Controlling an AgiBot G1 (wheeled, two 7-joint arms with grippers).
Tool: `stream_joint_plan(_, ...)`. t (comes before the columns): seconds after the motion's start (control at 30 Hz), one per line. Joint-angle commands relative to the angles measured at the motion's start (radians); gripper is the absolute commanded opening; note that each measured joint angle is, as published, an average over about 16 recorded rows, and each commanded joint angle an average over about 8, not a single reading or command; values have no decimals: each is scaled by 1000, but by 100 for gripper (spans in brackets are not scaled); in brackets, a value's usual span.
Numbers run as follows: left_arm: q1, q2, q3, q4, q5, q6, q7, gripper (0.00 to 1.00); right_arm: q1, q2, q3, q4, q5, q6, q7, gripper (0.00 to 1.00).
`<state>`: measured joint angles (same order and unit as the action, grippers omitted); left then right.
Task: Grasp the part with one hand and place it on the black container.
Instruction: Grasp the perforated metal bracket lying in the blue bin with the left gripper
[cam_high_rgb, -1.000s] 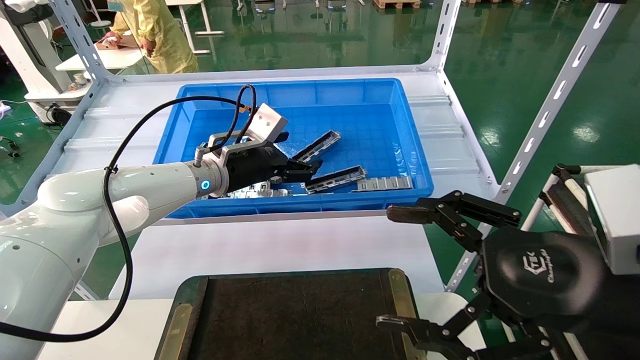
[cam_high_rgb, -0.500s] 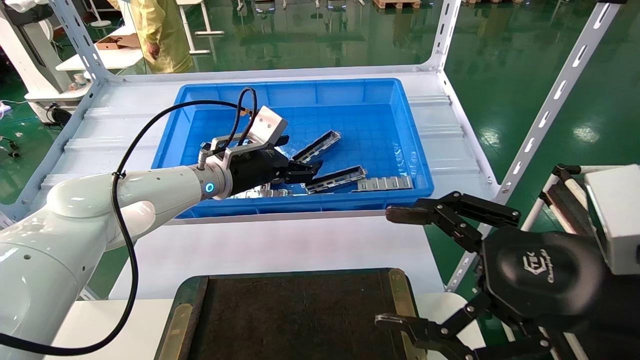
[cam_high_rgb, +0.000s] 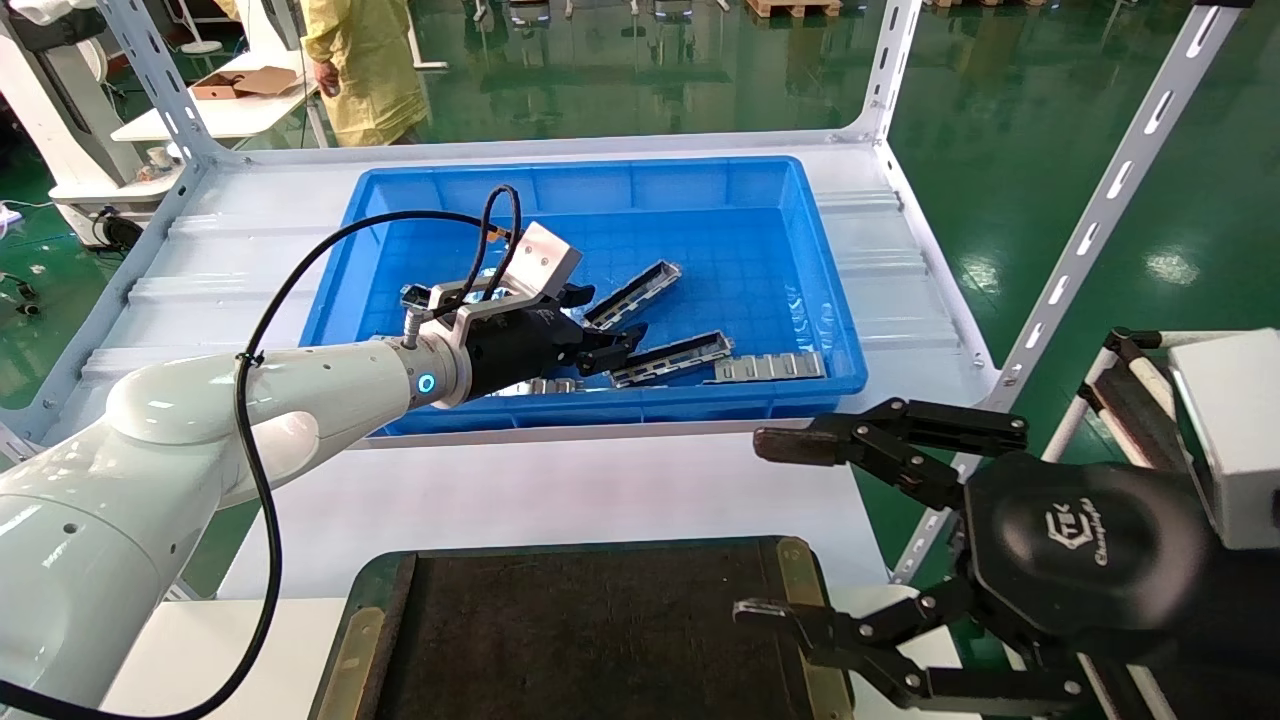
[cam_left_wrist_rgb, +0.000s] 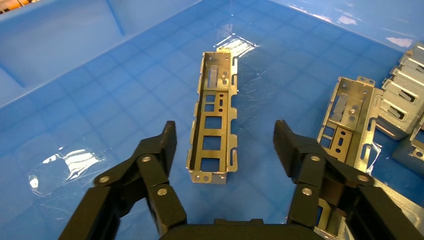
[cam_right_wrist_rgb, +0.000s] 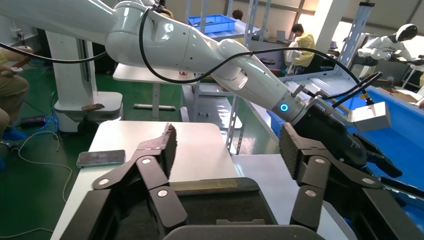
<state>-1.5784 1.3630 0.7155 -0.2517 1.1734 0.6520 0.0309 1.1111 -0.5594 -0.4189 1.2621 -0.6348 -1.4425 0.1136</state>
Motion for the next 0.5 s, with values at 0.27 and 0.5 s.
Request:
stream_joint_plan(0.27,2,-1,44,-4,-36,-18,-10,0,0,0,0,0,0,0,0,0)
stream_joint_plan(0.5,3,-2,72,-4,-64,-24,-11,0,0,0,0,0,0,0,0,0)
